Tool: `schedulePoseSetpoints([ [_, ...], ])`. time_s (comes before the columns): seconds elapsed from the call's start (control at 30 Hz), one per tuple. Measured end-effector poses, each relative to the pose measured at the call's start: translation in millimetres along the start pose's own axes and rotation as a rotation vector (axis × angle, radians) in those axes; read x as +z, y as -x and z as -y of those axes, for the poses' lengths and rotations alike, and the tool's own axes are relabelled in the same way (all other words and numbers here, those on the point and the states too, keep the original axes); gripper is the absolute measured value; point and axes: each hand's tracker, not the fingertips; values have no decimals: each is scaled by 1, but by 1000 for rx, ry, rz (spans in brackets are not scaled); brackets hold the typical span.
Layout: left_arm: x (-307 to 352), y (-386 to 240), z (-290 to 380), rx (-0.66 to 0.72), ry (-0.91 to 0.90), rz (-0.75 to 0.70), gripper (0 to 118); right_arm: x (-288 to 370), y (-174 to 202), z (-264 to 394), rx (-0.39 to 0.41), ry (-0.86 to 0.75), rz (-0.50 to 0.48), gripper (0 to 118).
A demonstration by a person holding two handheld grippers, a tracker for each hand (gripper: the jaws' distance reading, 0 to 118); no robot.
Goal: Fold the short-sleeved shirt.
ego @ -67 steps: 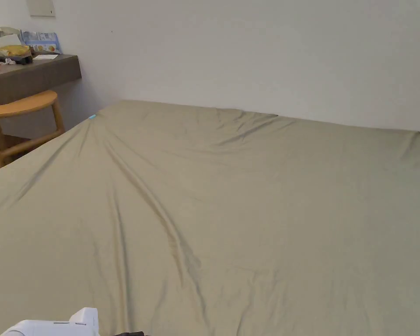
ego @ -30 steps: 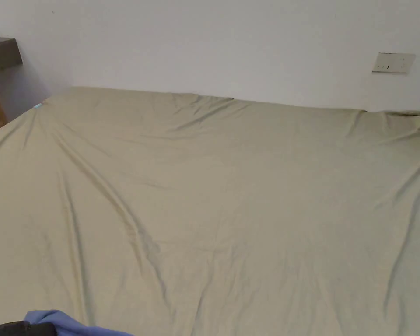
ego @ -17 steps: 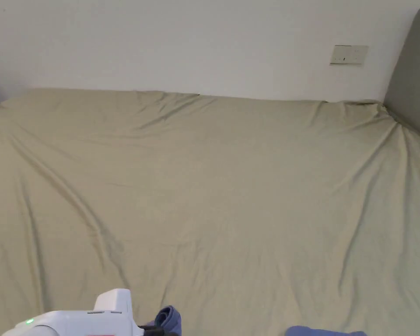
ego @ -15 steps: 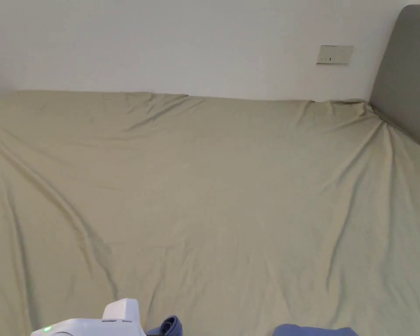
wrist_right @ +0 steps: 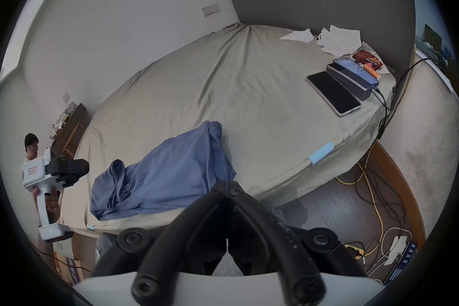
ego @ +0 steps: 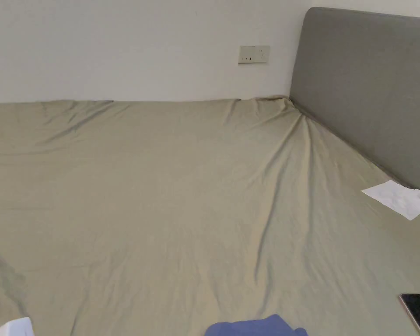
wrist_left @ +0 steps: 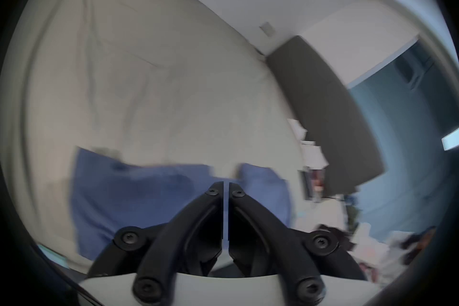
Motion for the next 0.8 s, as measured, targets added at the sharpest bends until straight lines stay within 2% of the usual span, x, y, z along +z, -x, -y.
schedulePoseSetpoints([
  [0.07, -17, 6, 1, -41, 37, -171, 3, -3, 1, 3, 9, 13, -4, 2],
  [0.1, -27, 10, 4, -18, 87, -198, 3, -7, 0, 4, 16, 20, 2, 2],
  [0.2, -49, 7, 22, 57, 182, -99, 4, -8, -2, 6, 18, 26, 11, 2],
  [0.3, -78, -3, 46, 67, 247, -86, 3, -7, -4, 6, -4, 32, 5, 2],
  [0.43, -103, -20, 62, 71, 273, -67, 4, -8, -6, 5, 15, 38, 37, 2],
  [0.53, -93, -31, 55, 79, 245, -17, 4, -8, -5, 4, 9, 40, 32, 2],
  [0.67, -30, -20, 35, 168, 101, 154, 4, -9, 3, -2, 19, 33, 15, 2],
  [0.73, 9, -5, 26, 161, -5, 134, 3, -11, 7, -5, 31, 33, 5, 2],
  [0.8, 41, 15, 19, 122, -86, 45, 3, -14, 13, -7, 48, 34, -10, 2],
])
